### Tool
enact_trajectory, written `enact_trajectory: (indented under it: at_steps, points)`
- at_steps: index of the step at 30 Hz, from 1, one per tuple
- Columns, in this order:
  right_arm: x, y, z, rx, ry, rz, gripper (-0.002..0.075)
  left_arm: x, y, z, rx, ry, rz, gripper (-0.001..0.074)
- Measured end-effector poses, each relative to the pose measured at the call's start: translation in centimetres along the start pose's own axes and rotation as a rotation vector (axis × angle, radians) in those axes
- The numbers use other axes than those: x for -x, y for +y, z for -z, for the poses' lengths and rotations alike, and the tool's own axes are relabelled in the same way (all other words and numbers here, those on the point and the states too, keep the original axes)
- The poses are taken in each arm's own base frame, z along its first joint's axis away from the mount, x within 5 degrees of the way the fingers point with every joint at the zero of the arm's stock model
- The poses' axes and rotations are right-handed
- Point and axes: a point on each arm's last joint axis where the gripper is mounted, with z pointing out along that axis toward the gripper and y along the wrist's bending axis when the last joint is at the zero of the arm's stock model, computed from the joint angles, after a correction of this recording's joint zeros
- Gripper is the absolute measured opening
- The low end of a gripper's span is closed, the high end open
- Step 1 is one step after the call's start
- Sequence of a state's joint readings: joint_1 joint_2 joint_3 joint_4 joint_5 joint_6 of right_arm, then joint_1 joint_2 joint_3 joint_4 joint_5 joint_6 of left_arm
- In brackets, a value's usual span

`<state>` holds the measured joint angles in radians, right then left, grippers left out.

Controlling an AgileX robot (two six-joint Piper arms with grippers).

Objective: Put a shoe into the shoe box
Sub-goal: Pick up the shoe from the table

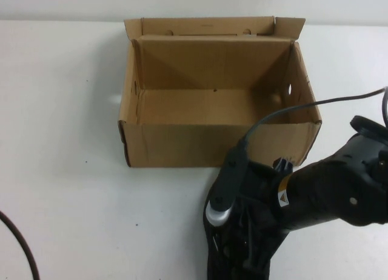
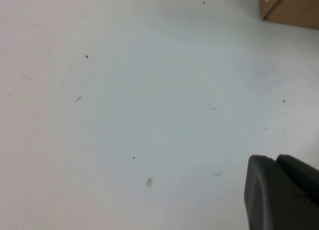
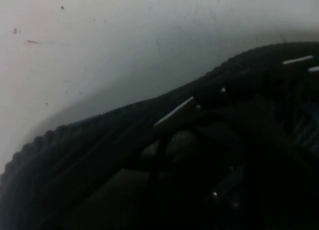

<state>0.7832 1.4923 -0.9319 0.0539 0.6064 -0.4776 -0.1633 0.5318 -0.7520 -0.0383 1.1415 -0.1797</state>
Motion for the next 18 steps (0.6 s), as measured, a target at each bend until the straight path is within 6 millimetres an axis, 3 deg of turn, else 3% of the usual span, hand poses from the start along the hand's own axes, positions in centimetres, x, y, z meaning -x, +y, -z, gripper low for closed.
enact_trajectory:
  at_steps: [5, 12, 15, 18]
  points:
    - [0.6, 0.4, 1.9, 0.040, -0.041, -0.058, 0.0001, 0.0, 0.2, 0.0, 0.021, 0.000, -0.118, -0.0003]
    - [4.4, 0.8, 7.2, 0.183, -0.157, -0.153, 0.0000, 0.4, -0.5, 0.0, -0.051, -0.051, -0.276, 0.0013]
    - [5.9, 0.7, 9.1, 0.209, -0.202, -0.152, 0.0000, 0.8, -1.6, 0.2, -0.159, -0.116, -0.337, 0.0077]
    - [7.1, 0.2, 10.6, 0.193, -0.248, -0.161, 0.0000, 1.3, -2.6, 0.5, -0.263, -0.200, -0.386, 0.0205]
